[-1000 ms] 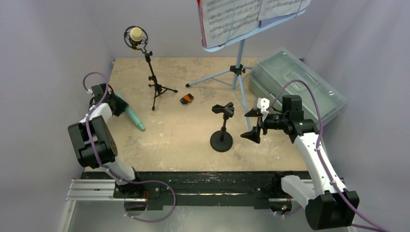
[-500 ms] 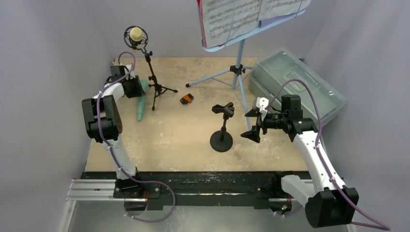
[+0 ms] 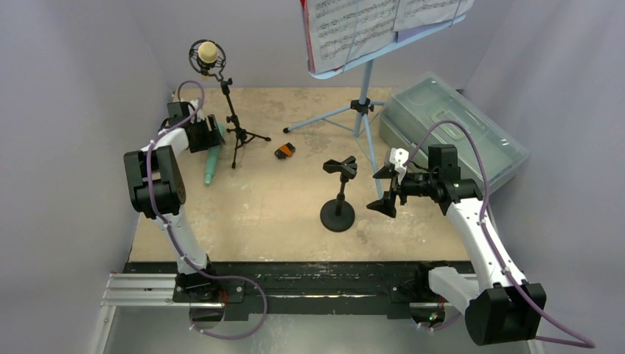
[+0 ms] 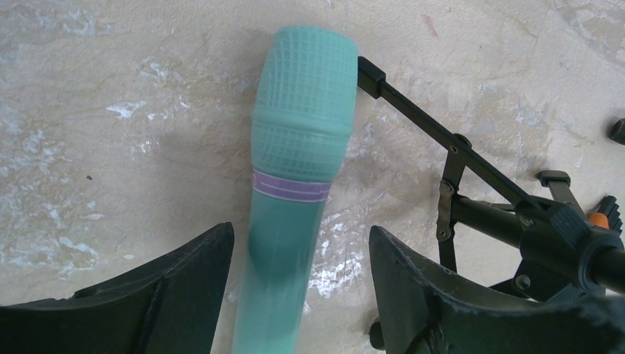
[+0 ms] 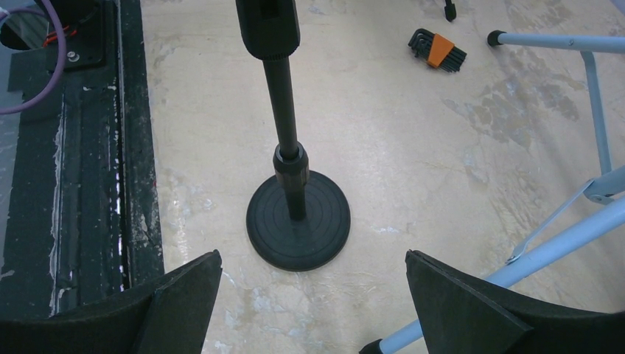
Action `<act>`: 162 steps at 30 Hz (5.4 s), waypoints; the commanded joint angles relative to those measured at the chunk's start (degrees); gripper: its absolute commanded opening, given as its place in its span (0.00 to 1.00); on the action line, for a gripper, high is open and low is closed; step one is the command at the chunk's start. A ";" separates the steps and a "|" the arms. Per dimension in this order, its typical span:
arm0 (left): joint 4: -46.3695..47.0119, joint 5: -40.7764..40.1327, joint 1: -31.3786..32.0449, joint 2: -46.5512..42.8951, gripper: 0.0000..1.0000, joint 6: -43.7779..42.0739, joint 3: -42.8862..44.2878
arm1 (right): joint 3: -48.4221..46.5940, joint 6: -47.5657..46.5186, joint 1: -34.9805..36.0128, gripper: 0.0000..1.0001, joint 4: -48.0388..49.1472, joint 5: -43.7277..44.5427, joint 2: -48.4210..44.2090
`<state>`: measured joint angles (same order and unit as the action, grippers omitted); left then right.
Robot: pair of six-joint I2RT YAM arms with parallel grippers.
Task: Pack up the instrument practice props
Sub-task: Place the microphone at the center of the board, then pick up the microphone stand with the microphone from the center of the board.
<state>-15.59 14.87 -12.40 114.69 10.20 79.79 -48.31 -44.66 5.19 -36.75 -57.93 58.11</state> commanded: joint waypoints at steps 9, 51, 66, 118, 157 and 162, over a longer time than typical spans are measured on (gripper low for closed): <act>3.95 -5.14 -0.99 -7.21 0.68 2.72 -4.12 | -2.35 -1.03 -0.14 0.99 -0.78 0.10 -0.45; 31.40 21.45 6.79 -76.13 0.96 24.56 -58.09 | -0.95 -3.99 -0.21 0.99 -1.19 -0.21 0.47; 33.07 -0.94 38.63 -74.34 0.97 21.76 -59.95 | -0.42 -5.30 -0.26 0.99 -1.37 0.70 1.46; 84.99 -13.83 75.85 -35.77 0.93 -7.49 -62.88 | -0.38 -9.56 -0.23 0.99 -4.09 -0.60 2.28; 88.23 -30.35 75.77 -20.96 0.00 -8.13 -49.65 | -0.72 -9.91 -0.29 0.99 -5.06 -0.95 2.19; 86.66 -31.25 75.77 -28.04 0.00 5.04 -53.10 | -1.14 -10.32 -0.25 0.99 -6.68 -3.20 2.93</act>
<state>67.77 -14.81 63.35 93.73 3.38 28.60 -48.29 -53.67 5.17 -41.60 -58.06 60.40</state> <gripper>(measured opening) 0.228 0.987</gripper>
